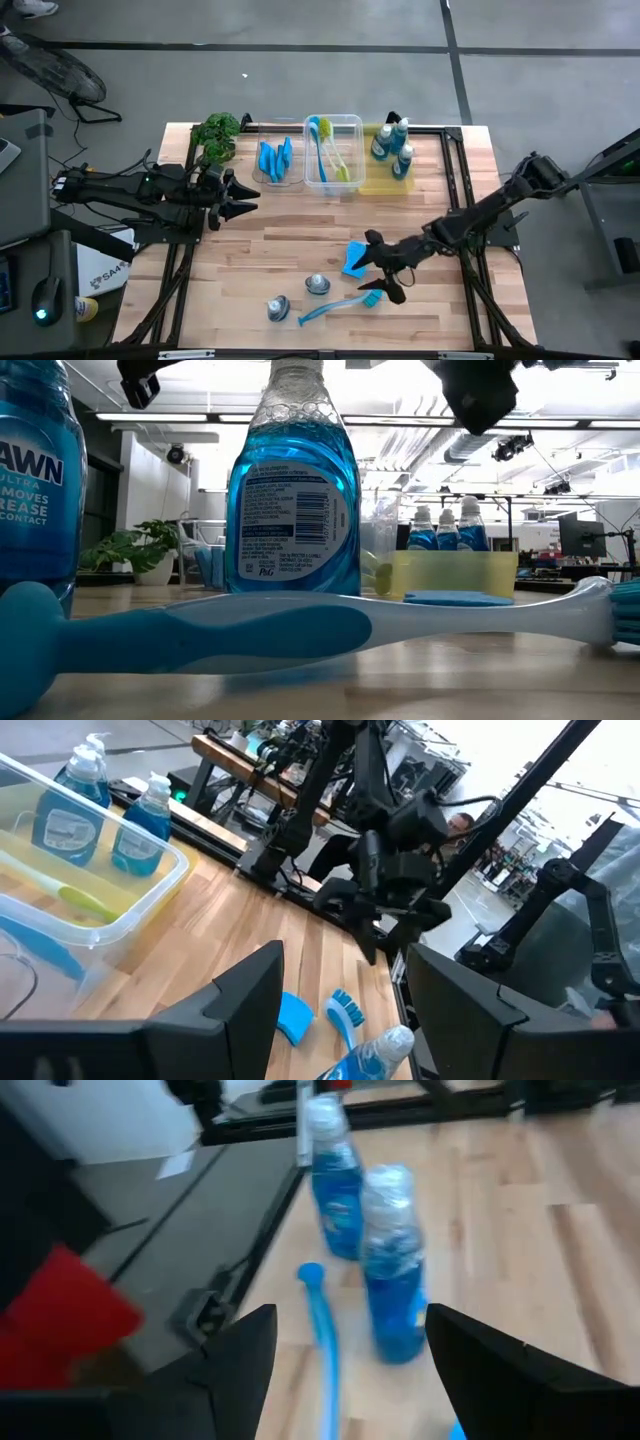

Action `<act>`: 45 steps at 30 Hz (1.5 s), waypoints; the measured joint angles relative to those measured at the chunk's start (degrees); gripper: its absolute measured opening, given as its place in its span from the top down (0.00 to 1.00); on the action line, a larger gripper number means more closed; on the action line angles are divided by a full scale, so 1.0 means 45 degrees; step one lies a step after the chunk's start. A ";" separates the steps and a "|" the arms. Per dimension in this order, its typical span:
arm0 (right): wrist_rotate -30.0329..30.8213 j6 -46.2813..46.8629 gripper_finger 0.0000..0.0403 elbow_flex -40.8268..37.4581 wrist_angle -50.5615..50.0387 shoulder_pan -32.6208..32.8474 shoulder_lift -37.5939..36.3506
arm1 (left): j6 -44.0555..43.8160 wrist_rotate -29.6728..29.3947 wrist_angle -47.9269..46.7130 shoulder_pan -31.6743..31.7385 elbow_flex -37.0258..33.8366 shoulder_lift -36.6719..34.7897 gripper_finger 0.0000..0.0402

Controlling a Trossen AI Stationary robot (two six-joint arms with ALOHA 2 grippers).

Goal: Pick & Place Kitchen Sink Supplies
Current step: Put the right dishwashing liquid into the yellow bin

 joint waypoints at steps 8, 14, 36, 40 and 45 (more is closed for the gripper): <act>0.2391 -0.0311 0.38 -0.0107 0.2481 0.0948 0.2385 | 0.0018 0.0014 -0.0001 0.0000 0.0000 0.0000 0.48; 0.4069 -0.0942 0.38 0.1335 0.3020 0.1093 0.4598 | -0.0005 0.0028 0.0000 0.0000 0.0000 -0.0010 0.48; 0.3421 -0.0709 0.38 0.3091 0.3486 0.0090 0.5929 | -0.0010 0.0033 -0.0208 0.0000 0.0000 -0.0015 0.48; 0.2939 -0.0691 0.38 0.3094 0.3752 -0.0227 0.5991 | -0.0011 0.0033 -0.0201 0.0000 0.0000 -0.0015 0.48; 0.2496 -0.0713 0.38 0.3089 0.3924 -0.0291 0.6275 | -0.0015 0.0033 -0.0223 0.0000 0.0000 -0.0015 0.48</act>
